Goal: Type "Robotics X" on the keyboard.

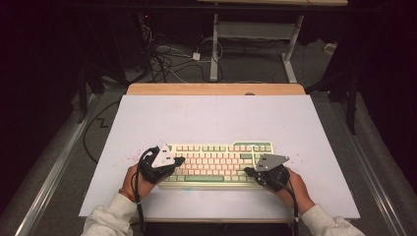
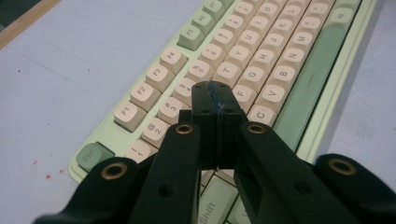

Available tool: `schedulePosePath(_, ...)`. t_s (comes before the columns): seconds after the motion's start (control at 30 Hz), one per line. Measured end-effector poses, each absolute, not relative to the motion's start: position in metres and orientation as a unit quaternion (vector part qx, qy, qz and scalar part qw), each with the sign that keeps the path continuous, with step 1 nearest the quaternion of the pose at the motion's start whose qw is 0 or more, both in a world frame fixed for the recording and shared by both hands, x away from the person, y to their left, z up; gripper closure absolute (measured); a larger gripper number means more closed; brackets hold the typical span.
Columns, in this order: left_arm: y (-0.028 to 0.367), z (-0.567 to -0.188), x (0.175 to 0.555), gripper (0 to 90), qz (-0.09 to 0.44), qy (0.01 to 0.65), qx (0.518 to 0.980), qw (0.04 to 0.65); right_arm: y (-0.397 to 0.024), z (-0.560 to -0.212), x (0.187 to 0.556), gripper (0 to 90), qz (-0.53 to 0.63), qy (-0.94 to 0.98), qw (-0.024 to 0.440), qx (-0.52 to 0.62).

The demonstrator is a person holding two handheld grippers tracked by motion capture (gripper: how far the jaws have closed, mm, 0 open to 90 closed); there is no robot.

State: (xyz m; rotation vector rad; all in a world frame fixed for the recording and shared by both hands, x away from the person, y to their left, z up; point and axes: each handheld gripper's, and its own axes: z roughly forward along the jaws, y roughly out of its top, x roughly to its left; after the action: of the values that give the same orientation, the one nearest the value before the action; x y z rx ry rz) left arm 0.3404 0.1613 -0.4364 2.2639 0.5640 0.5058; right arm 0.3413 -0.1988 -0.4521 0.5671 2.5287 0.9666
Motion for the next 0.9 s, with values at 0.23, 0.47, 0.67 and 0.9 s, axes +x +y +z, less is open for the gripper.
schedulePosePath(0.23,0.163,-0.437,0.34,87.4,0.197,0.22,0.883,0.365,-0.198,-0.451,0.341,90.0,0.341,0.9,0.189,0.196)
schedulePosePath(0.47,0.163,-0.438,0.34,87.4,0.197,0.22,0.883,0.365,-0.2,-0.448,0.34,90.0,0.347,0.896,0.193,0.197)
schedulePosePath(0.67,0.162,-0.439,0.34,87.3,0.196,0.22,0.884,0.363,-0.201,-0.444,0.339,90.0,0.361,0.89,0.199,0.196)
schedulePosePath(0.9,0.161,-0.44,0.339,87.4,0.195,0.217,0.886,0.361,-0.206,-0.433,0.336,86.4,0.391,0.872,0.214,0.2)
